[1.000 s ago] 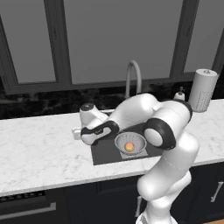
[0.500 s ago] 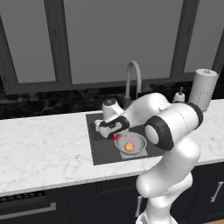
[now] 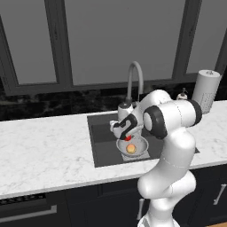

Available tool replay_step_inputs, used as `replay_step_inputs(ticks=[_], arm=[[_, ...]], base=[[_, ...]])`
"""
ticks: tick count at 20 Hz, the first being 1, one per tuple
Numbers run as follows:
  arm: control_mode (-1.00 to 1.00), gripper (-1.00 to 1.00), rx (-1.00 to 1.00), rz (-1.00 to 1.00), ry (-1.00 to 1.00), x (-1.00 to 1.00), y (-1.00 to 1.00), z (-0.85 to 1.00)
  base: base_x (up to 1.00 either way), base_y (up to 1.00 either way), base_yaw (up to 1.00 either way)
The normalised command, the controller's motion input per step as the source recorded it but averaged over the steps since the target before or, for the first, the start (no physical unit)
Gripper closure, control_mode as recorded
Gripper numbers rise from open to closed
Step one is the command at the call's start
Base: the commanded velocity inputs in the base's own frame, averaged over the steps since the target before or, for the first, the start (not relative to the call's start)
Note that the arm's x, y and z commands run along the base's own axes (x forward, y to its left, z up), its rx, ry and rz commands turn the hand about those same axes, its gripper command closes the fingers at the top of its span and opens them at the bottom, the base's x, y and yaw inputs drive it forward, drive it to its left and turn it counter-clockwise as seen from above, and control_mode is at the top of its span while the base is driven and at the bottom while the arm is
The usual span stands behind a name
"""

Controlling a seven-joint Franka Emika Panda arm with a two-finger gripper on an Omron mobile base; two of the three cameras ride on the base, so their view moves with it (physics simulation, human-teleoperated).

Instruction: Put the colander in the sink, put the apple, peach in the colander, and turn on the sink faucet and pour water over the colander.

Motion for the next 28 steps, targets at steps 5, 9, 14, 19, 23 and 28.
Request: replay_step_inputs(ticks=[5, 9, 14, 19, 23, 28], arm=[[-1.00, 1.00, 0.00, 0.00, 0.00, 0.27, 0.00, -0.14], [-1.00, 1.00, 0.00, 0.00, -0.04, 0.39, -0.07, -0.48], [-1.00, 1.00, 0.00, 0.00, -0.02, 0.35, -0.06, -0.44], [-1.00, 1.00, 0.00, 0.00, 0.00, 0.00, 0.00, -0.32], [-1.00, 1.00, 0.00, 0.00, 0.00, 0.00, -0.01, -0.35], [-1.00, 1.00, 0.00, 0.00, 0.00, 0.02, -0.01, -0.16]], base=[[0.00, 0.00, 0.00], [0.00, 0.00, 0.00], [0.00, 0.00, 0.00], [0.00, 0.00, 0.00], [0.00, 0.00, 0.00], [0.00, 0.00, 0.00]])
